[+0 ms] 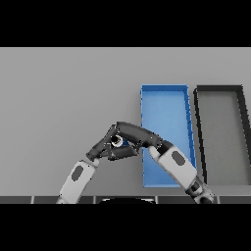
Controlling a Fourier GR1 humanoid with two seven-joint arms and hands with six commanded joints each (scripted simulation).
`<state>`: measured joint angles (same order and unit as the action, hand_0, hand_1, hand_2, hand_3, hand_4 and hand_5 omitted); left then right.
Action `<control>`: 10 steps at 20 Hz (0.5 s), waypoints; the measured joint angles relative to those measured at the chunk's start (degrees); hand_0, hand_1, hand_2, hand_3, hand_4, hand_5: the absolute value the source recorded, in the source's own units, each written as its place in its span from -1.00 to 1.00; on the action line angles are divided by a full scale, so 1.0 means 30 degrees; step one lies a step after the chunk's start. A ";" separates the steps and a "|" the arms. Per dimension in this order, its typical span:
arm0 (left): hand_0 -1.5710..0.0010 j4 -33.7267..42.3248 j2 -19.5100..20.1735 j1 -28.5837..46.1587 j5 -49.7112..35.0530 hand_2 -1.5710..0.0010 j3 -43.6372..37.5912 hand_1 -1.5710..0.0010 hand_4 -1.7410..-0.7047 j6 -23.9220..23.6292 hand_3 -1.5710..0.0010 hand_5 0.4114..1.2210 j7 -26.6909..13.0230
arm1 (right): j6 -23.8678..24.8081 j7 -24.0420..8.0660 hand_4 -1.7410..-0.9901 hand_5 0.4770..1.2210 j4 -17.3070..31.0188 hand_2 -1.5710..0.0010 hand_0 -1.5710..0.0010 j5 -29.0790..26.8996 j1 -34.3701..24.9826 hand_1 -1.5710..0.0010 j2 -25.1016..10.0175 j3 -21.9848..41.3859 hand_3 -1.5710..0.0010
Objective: Pick up the blue pipe and place it into the blue bin.
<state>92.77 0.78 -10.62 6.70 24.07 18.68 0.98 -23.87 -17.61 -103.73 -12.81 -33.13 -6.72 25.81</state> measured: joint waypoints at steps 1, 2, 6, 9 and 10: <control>0.05 -0.0117 0.0277 -0.0252 -0.0173 0.16 -0.0189 0.13 -0.11 0.0814 0.24 1.00 0.0027 | 0.0146 -0.0621 -0.99 0.97 -0.0142 -0.99 -0.99 0.0042 -0.0018 -0.99 0.0260 0.0138 -0.98; 0.24 -0.0023 0.0454 -0.0142 0.0000 0.33 -0.0187 0.30 0.03 0.1293 0.39 1.00 0.0172 | 0.0167 -0.1114 -0.99 0.97 -0.0246 -0.99 -0.99 -0.0099 0.0041 -0.99 0.0257 -0.0009 -0.99; 0.69 0.0121 0.0238 -0.0023 0.0629 0.72 -0.0570 0.71 0.40 0.1757 0.75 0.08 -0.0875 | 0.0471 -0.1439 -1.00 0.99 -0.0466 -1.00 -1.00 0.0070 0.0422 -1.00 0.0502 0.0034 -0.99; 0.84 0.0023 -0.0107 -0.0224 0.0292 0.86 -0.0753 0.85 0.49 0.1617 0.87 -0.42 -0.1438 | 0.0845 -0.1986 -1.00 0.99 -0.0511 -1.00 -1.00 -0.0069 0.0251 -1.00 0.0478 -0.0005 -1.00; 0.87 -0.0014 -0.0123 0.0112 0.0200 0.89 -0.0701 0.88 0.49 0.1693 0.90 -0.53 -0.1699 | 0.0794 -0.1981 -1.00 1.00 -0.0376 -1.00 -1.00 -0.0163 0.0233 -1.00 0.0344 -0.0059 -1.00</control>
<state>92.73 0.41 -10.29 7.30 21.97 23.76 -4.11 -21.49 -23.55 -104.86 -13.30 -32.43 -5.69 25.63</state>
